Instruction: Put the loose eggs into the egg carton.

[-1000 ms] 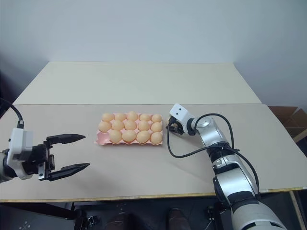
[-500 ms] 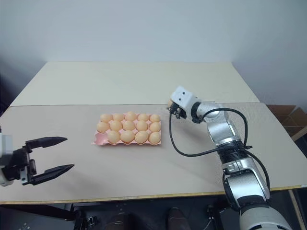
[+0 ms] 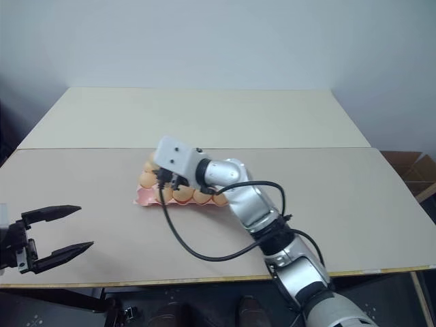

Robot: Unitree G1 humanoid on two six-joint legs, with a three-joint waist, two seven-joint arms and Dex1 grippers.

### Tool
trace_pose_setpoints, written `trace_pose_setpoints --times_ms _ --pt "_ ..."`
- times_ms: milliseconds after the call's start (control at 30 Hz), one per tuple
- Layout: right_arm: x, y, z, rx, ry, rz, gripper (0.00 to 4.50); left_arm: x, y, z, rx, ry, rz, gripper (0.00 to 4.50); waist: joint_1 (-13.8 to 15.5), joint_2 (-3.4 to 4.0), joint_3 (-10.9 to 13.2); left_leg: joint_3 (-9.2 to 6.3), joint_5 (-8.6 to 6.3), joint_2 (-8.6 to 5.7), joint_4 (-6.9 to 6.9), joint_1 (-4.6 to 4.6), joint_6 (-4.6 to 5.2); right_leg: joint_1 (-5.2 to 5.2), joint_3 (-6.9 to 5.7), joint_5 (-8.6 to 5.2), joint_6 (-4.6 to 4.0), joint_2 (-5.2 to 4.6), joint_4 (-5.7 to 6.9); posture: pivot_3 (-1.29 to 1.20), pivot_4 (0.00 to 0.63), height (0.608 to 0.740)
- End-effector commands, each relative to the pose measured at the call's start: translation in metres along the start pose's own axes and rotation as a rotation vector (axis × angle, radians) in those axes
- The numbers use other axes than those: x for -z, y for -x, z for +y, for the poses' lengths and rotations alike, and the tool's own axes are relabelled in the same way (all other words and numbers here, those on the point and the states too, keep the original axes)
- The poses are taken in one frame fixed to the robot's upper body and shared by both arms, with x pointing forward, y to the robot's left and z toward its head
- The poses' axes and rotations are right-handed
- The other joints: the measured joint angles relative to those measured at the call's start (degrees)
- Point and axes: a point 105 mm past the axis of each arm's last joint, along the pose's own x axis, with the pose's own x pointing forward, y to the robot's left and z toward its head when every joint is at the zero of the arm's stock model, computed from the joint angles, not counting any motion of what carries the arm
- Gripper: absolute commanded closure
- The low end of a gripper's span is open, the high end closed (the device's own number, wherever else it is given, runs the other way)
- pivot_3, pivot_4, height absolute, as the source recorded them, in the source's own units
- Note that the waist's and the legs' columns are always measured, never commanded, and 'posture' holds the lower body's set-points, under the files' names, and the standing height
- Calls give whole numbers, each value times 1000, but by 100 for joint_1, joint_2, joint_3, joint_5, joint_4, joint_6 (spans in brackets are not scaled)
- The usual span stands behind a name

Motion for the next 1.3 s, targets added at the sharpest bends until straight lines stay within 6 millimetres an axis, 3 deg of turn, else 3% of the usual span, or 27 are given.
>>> trace_pose_setpoints --times_ms 33,333,567,767,800,1067,1300 --pt "-14 -15 5 -7 24 -53 2586 -11 0 -4 -13 -47 -15 0 -1 -2 -1 0 -8 1 0 1 -14 0 0 0 0 1 0 0 150 740" --pt "-7 -49 30 -104 -73 -39 2586 -17 -7 -13 -3 -46 -51 0 -15 -2 -1 -3 -9 3 0 0 -16 0 -3 1 -2 3 1 0 150 740" --pt "-1 -60 39 -153 -87 -27 2586 -17 -9 -16 -1 -40 -59 0 -20 -2 -1 -5 -10 5 0 0 -17 1 -5 0 -3 4 0 0 150 740" --pt "3 -58 37 -118 -38 -17 713 -18 -11 -15 5 -43 -63 0 -21 -2 -1 -6 -10 5 0 0 -16 1 -5 -1 -3 5 0 0 150 740" --pt "2 -57 35 -109 -38 -22 374 -18 -11 -14 7 -44 -63 0 -20 -2 -1 -6 -10 5 0 0 -18 0 -6 -1 -3 5 0 0 150 740" --pt "-12 -31 16 -35 2 -64 374 -21 -13 -11 23 -61 -65 0 -10 -1 0 -8 -13 6 -1 -3 -22 0 -9 -2 -4 5 -1 0 150 740" --pt "-8 26 -10 16 26 -50 374 -22 -17 -10 43 -62 -77 0 32 -5 -3 -8 -25 2 0 -3 -42 4 -10 -3 -2 0 -5 0 150 740"
